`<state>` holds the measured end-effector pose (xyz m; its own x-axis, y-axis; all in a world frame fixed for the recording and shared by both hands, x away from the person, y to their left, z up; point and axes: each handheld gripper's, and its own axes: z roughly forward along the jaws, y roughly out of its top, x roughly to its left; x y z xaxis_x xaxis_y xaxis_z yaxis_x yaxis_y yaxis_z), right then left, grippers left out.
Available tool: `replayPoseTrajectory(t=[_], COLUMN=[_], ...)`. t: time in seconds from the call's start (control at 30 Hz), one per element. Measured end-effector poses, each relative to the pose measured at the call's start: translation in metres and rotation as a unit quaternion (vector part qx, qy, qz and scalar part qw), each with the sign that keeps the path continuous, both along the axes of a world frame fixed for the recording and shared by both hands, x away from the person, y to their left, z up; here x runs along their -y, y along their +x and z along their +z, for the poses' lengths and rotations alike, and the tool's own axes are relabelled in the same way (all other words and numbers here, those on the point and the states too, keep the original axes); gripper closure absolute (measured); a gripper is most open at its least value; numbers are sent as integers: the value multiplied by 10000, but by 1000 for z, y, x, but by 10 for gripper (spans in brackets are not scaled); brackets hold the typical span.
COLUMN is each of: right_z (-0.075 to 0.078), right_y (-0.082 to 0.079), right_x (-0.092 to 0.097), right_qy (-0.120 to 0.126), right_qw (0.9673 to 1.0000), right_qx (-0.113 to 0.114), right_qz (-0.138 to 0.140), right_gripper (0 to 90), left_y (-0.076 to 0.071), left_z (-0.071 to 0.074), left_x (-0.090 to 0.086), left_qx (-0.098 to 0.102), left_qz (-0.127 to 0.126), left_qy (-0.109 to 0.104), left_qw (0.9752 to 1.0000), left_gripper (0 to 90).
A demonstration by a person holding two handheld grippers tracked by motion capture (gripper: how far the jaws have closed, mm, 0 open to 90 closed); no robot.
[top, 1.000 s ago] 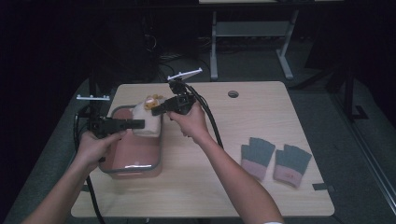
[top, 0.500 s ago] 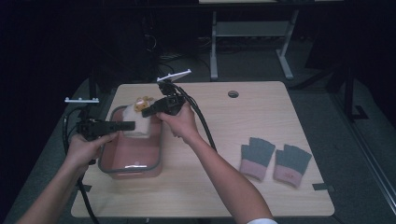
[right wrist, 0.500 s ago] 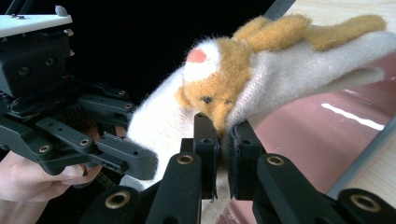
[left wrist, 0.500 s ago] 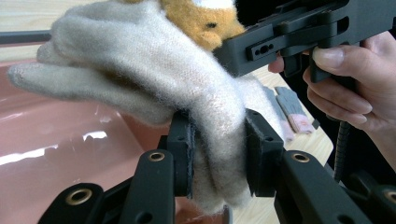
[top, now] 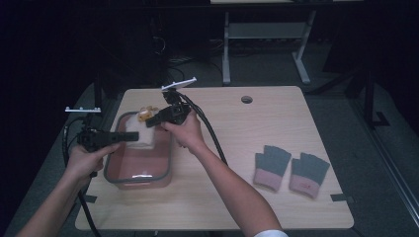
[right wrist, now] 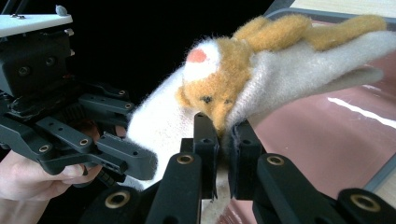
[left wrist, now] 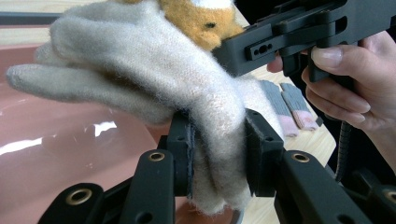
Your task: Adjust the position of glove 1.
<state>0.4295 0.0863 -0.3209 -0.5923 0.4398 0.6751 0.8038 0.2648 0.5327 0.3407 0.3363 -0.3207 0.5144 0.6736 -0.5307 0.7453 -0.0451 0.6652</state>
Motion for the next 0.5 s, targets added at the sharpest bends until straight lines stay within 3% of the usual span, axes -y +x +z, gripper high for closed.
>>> replayPoseTrajectory(t=[0.5], right_z=[-22], right_y=[3], right_x=[-7], right_qy=[-17], right_qw=[9998], right_qx=[-183], right_qz=[42], right_gripper=[833], left_y=[0], left_z=[-17], left_x=[-3], left_qx=[-170], left_qz=[46], left_qy=[26], left_qw=[9998], left_gripper=[670])
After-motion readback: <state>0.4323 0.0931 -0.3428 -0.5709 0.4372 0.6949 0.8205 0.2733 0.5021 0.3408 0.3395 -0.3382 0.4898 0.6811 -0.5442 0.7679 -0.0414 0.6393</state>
